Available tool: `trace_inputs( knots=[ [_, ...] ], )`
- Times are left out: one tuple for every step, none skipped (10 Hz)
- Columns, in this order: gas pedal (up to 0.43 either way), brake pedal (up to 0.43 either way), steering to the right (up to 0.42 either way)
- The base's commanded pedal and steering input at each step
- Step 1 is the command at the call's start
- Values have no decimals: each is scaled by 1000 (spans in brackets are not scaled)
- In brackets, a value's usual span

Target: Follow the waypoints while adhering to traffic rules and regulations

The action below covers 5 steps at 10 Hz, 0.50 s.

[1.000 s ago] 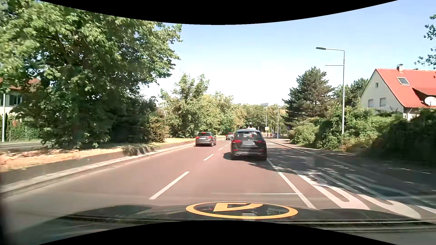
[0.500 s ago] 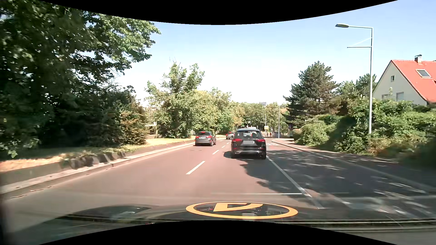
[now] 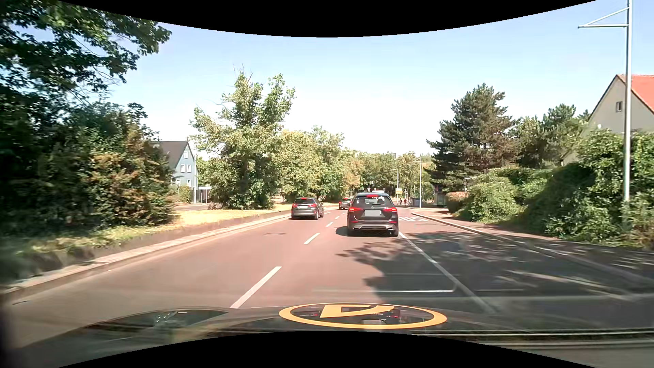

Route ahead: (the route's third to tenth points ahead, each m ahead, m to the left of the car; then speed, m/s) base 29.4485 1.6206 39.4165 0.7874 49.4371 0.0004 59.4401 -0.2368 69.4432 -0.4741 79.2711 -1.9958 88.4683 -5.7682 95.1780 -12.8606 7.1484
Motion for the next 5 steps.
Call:
trace_inputs(
  knots=[
    [39,0,16],
    [39,0,18],
    [39,0,19],
    [39,0,19],
    [39,0,19]
  ],
)
